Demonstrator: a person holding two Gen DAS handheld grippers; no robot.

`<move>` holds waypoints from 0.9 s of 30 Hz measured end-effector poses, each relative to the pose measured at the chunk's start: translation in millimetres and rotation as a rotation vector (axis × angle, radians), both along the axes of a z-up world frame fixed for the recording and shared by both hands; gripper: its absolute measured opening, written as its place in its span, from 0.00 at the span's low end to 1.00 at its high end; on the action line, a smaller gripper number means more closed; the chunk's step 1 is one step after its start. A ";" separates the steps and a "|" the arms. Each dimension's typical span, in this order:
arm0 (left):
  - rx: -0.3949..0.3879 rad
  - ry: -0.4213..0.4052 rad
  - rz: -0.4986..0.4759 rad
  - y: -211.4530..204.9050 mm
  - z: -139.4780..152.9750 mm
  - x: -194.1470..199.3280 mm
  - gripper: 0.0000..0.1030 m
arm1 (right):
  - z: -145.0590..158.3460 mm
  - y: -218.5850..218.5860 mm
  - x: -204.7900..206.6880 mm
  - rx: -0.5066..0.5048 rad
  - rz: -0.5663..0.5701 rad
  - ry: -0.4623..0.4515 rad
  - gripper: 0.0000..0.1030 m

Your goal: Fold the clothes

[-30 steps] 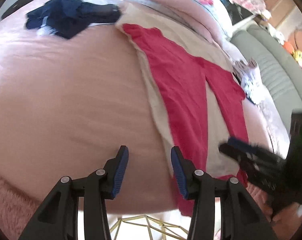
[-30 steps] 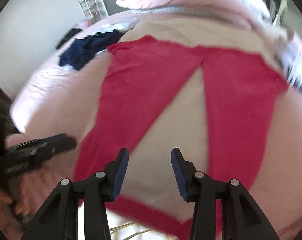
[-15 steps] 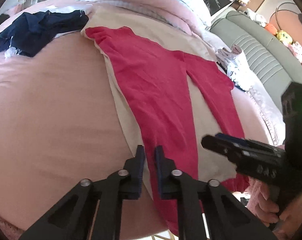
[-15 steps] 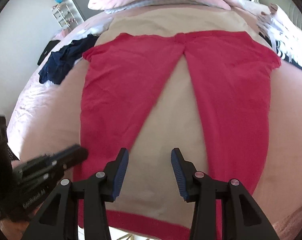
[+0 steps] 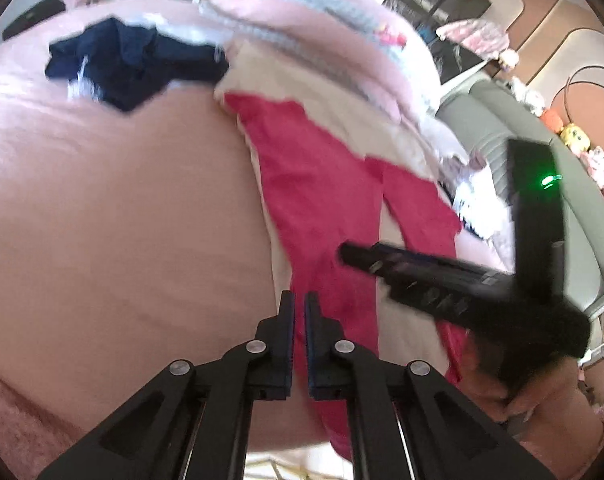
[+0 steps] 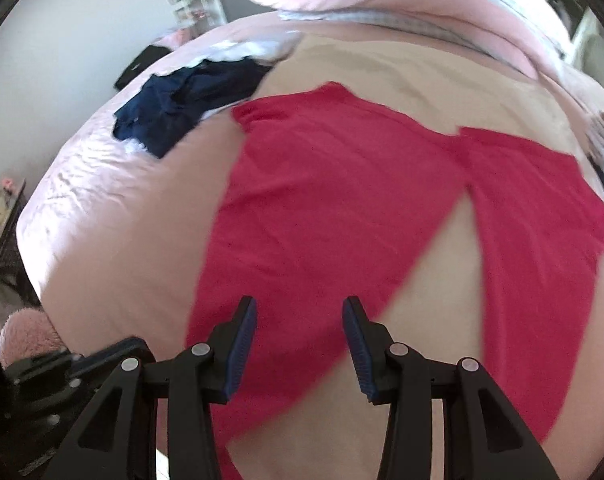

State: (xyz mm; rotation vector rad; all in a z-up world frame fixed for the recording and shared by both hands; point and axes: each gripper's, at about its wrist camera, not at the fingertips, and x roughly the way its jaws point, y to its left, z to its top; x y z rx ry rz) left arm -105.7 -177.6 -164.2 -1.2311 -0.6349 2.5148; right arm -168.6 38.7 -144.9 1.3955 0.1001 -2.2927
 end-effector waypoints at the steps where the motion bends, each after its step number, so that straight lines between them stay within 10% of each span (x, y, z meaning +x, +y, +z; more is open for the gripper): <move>1: 0.020 -0.003 -0.010 -0.1 -1.1 -7.1 0.03 | -0.2 2.0 1.5 -0.009 -0.002 -0.002 0.43; 6: 0.001 -0.054 -0.119 21.2 -17.3 -34.6 0.04 | -1.1 12.0 9.2 -0.054 -0.015 -0.014 0.44; 14: -0.317 -0.080 -0.024 28.7 -23.1 -20.2 0.04 | -4.6 20.9 21.3 -0.092 -0.015 -0.026 0.50; 19: -0.075 -0.022 0.005 1.4 -8.3 -10.0 0.04 | -15.9 -3.8 28.1 0.031 0.065 -0.009 0.50; 27: -0.138 -0.092 -0.212 59.8 -29.3 -20.3 0.04 | -17.4 14.4 44.2 0.063 0.107 -0.068 0.50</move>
